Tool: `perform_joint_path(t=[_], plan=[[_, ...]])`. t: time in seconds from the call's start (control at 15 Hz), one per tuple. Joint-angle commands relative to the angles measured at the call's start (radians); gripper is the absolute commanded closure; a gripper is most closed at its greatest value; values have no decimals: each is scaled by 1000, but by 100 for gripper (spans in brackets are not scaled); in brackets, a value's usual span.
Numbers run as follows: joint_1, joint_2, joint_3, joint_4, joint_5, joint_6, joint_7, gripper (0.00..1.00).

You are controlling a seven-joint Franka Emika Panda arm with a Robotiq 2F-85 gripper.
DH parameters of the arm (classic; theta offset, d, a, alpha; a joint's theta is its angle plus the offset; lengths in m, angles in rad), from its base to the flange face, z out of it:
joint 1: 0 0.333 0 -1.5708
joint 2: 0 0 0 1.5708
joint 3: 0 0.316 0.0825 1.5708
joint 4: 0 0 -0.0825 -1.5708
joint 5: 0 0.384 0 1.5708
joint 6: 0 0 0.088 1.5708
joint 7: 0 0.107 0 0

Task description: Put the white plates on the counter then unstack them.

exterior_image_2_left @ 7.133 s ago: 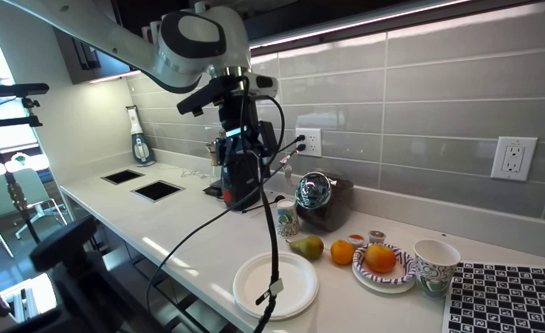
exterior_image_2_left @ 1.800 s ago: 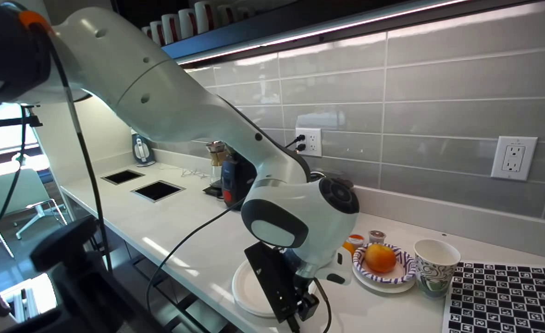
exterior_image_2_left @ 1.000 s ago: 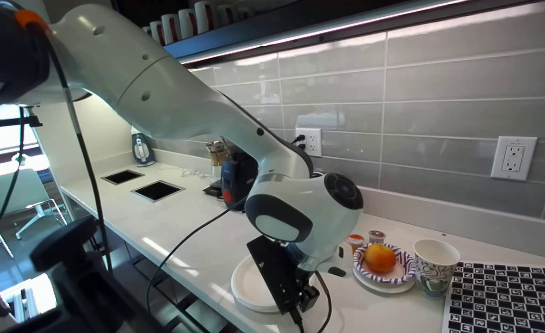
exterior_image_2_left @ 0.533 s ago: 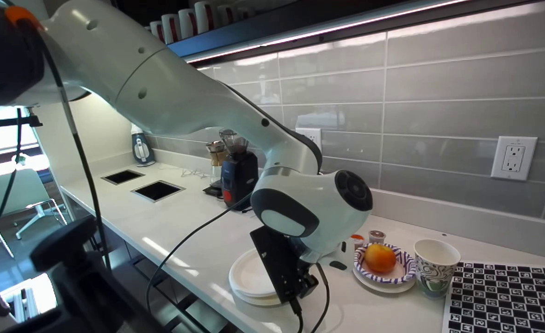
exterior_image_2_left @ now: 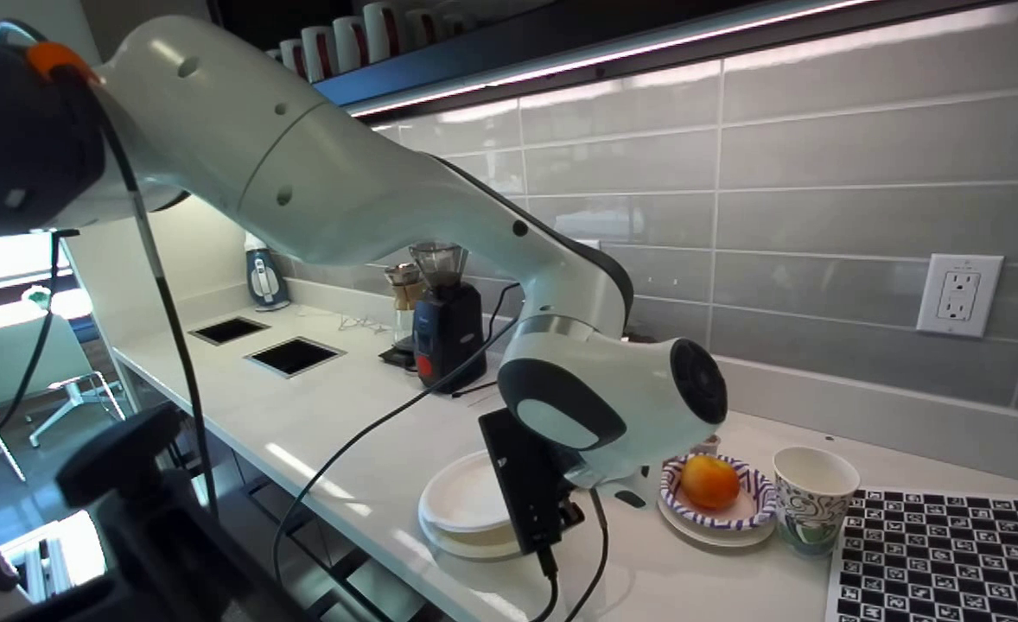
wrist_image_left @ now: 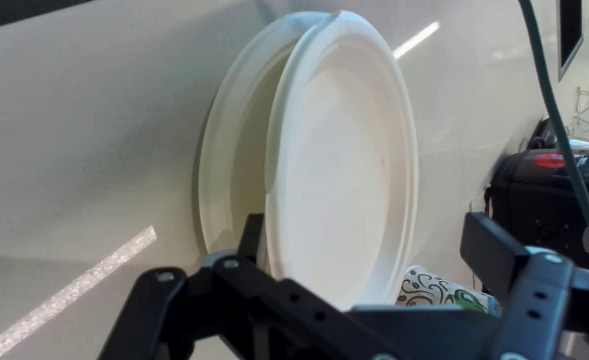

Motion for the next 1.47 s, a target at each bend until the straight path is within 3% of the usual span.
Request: perform_joint_path(t=[0.0,0.47,0.93,1.4], plan=[[-2,79,10,107,55,-54,72,0],[22,162,22,221,40,-162,181,0],[64,79,-38,141,-4,27,167,0],[82,115,-37,164,-106,58,186,0]])
